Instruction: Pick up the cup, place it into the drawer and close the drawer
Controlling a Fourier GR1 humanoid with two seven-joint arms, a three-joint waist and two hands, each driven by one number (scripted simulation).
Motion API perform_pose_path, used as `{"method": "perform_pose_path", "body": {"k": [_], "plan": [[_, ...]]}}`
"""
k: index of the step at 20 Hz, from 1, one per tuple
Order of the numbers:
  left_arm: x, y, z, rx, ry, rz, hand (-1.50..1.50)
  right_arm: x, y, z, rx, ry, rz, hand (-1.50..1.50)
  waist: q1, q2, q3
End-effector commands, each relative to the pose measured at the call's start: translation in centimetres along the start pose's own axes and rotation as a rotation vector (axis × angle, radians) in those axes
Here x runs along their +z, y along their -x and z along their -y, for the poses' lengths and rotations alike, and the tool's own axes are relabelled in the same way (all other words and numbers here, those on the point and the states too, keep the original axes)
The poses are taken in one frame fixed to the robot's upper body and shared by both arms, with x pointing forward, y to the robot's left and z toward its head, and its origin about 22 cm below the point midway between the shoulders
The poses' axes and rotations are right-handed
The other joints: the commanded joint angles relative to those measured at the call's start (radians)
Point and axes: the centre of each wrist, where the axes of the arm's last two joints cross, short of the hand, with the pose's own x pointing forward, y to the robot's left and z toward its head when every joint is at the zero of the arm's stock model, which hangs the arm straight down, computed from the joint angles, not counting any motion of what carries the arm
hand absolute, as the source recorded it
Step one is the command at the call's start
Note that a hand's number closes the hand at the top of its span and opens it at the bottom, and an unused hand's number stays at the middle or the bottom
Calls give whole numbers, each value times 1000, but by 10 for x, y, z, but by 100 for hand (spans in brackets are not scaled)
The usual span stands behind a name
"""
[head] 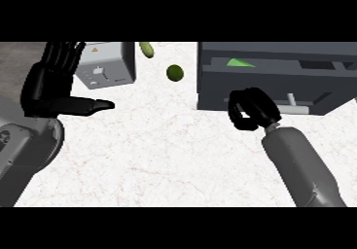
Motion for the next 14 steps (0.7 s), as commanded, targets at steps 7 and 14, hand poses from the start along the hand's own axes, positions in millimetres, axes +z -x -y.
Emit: {"method": "perform_pose_path", "body": {"k": [7,14], "plan": [[23,6,-23,8,35,-4,-150,-33,41,35,-58,-56,-107,150,29,24,3],[17,7,-16,50,67,-3,-150,-31,60,61,-100,-51,-145,150,45,39,5]]}}
